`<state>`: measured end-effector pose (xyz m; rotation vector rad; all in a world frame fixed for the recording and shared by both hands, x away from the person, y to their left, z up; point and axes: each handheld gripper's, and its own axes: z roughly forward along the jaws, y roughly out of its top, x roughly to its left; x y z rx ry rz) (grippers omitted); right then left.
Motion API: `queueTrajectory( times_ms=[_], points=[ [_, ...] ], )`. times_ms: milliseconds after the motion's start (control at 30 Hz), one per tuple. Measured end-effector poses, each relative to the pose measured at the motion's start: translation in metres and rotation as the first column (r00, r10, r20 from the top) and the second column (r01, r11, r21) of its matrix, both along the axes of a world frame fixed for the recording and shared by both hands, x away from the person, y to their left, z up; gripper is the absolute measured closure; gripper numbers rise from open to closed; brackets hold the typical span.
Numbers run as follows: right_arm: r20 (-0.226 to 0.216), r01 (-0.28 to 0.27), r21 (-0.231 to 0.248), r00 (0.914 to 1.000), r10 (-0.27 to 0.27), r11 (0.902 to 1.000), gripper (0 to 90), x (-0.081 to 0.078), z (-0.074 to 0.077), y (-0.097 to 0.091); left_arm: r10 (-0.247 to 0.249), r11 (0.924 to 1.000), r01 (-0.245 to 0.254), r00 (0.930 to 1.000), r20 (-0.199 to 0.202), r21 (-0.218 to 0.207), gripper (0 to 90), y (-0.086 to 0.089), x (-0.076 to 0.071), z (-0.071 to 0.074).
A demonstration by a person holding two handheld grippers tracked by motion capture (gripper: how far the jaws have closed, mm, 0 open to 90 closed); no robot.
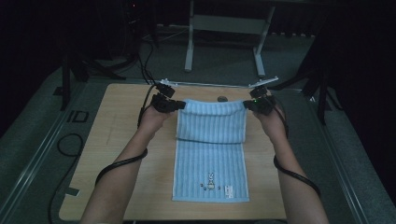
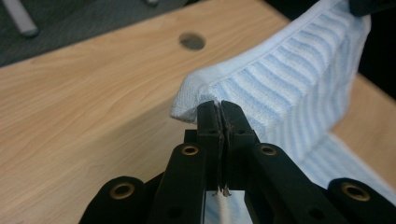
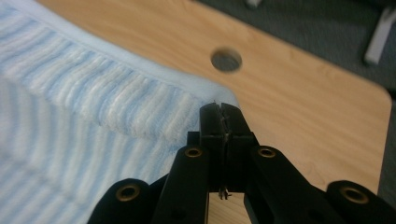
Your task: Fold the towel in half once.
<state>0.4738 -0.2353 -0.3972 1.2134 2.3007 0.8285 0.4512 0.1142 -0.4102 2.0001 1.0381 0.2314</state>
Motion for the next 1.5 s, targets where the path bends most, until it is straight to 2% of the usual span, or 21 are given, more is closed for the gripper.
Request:
queueTrajectory(
  times_ms=[100, 167, 233, 267, 333, 367, 400, 467, 533, 667, 733, 900, 1000, 1133, 1200, 1300, 1367, 1400, 1433, 1467, 1500],
  points=[
    [0.055, -0.044, 0.032, 0.9976, 0.043, 0.9985, 89.0, -0.022, 0.018, -0.004, -0.012, 0.9991, 0.013, 0.9997, 0.023, -0.040, 87.2, 0.009, -0.015, 0.006],
    [0.087, -0.078, 0.052, 0.9935, 0.073, 0.9956, 89.0, -0.038, 0.023, -0.007, -0.022, 0.9951, 0.024, 0.9996, 0.017, -0.096, 87.2, 0.015, -0.030, 0.006],
    [0.109, -0.102, 0.052, 0.9895, 0.096, 0.9934, 88.9, -0.055, 0.023, -0.010, -0.034, 0.9962, 0.036, 0.9990, 0.029, -0.080, 87.1, 0.016, -0.043, 0.002],
    [0.109, -0.126, 0.076, 0.9872, 0.117, 0.9891, 88.9, -0.069, 0.019, -0.015, -0.048, 0.9948, 0.050, 0.9986, 0.022, -0.089, 87.1, 0.017, -0.049, -0.001],
    [0.114, -0.132, 0.076, 0.9858, 0.123, 0.9883, 88.9, -0.076, 0.017, -0.016, -0.068, 0.9921, 0.070, 0.9975, 0.020, -0.105, 87.1, 0.019, -0.062, -0.008],
    [0.100, -0.151, 0.104, 0.9850, 0.141, 0.9831, 88.9, -0.088, 0.008, -0.019, -0.071, 0.9918, 0.071, 0.9975, 0.004, -0.106, 87.1, 0.019, -0.066, -0.013],
    [0.100, -0.151, 0.104, 0.9850, 0.141, 0.9831, 88.9, -0.088, 0.008, -0.019, -0.077, 0.9901, 0.075, 0.9970, -0.010, -0.119, 87.1, 0.019, -0.071, -0.019],
    [0.084, -0.160, 0.082, 0.9846, 0.153, 0.9837, 88.9, -0.101, -0.005, -0.020, -0.092, 0.9903, 0.089, 0.9955, -0.024, -0.107, 87.1, 0.016, -0.081, -0.031],
    [0.062, -0.175, 0.078, 0.9834, 0.170, 0.9815, 88.9, -0.113, -0.020, -0.021, -0.101, 0.9888, 0.096, 0.9941, -0.038, -0.114, 87.1, 0.014, -0.092, -0.046],
    [0.015, -0.180, 0.076, 0.9836, 0.180, 0.9807, 88.9, -0.128, -0.049, -0.026, -0.103, 0.9928, 0.097, 0.9915, -0.080, -0.071, 87.0, 0.009, -0.110, -0.077],
    [-0.020, -0.179, 0.077, 0.9833, 0.181, 0.9808, 88.9, -0.131, -0.065, -0.028, -0.105, 0.9929, 0.098, 0.9873, -0.119, -0.067, 87.0, 0.006, -0.112, -0.091],
    [-0.119, -0.173, 0.070, 0.9763, 0.181, 0.9824, 88.9, -0.135, -0.105, -0.026, -0.102, 0.9947, 0.098, 0.9793, -0.175, -0.030, 86.9, 0.001, -0.115, -0.118],
    [-0.157, -0.162, 0.074, 0.9726, 0.172, 0.9840, 88.9, -0.134, -0.122, -0.027, -0.094, 0.9954, 0.087, 0.9743, -0.205, -0.040, 86.8, 0.002, -0.114, -0.129],
    [-0.184, -0.162, 0.074, 0.9674, 0.173, 0.9840, 88.8, -0.130, -0.134, -0.028, -0.087, 0.9962, 0.084, 0.9702, -0.226, -0.022, 86.8, -0.001, -0.111, -0.138],
    [-0.198, -0.162, 0.072, 0.9647, 0.173, 0.9841, 88.9, -0.127, -0.135, -0.027, -0.084, 0.9964, 0.080, 0.9682, -0.236, -0.027, 86.8, -0.003, -0.109, -0.141],
    [-0.196, -0.164, 0.055, 0.9654, 0.172, 0.9849, 88.9, -0.124, -0.133, -0.023, -0.078, 0.9969, 0.074, 0.9710, -0.226, -0.026, 86.8, -0.005, -0.106, -0.138],
    [-0.183, -0.164, 0.069, 0.9676, 0.175, 0.9839, 88.9, -0.123, -0.124, -0.024, -0.063, 0.9965, 0.051, 0.9770, -0.204, -0.066, 86.8, -0.001, -0.104, -0.128],
    [-0.169, -0.168, 0.069, 0.9696, 0.177, 0.9835, 88.9, -0.123, -0.119, -0.024, -0.067, 0.9949, 0.052, 0.9816, -0.179, -0.086, 86.8, 0.002, -0.105, -0.120],
    [-0.122, -0.173, 0.099, 0.9752, 0.184, 0.9799, 88.9, -0.128, -0.099, -0.028, -0.064, 0.9934, 0.050, 0.9880, -0.141, -0.103, 86.8, 0.005, -0.109, -0.110],
    [-0.122, -0.173, 0.099, 0.9752, 0.184, 0.9799, 88.9, -0.128, -0.099, -0.028, -0.079, 0.9881, 0.065, 0.9920, -0.098, -0.139, 86.8, 0.008, -0.114, -0.100],
    [-0.086, -0.175, 0.113, 0.9789, 0.185, 0.9780, 88.8, -0.135, -0.087, -0.031, -0.100, 0.9822, 0.089, 0.9931, -0.061, -0.166, 86.7, 0.012, -0.122, -0.090]
  ],
)
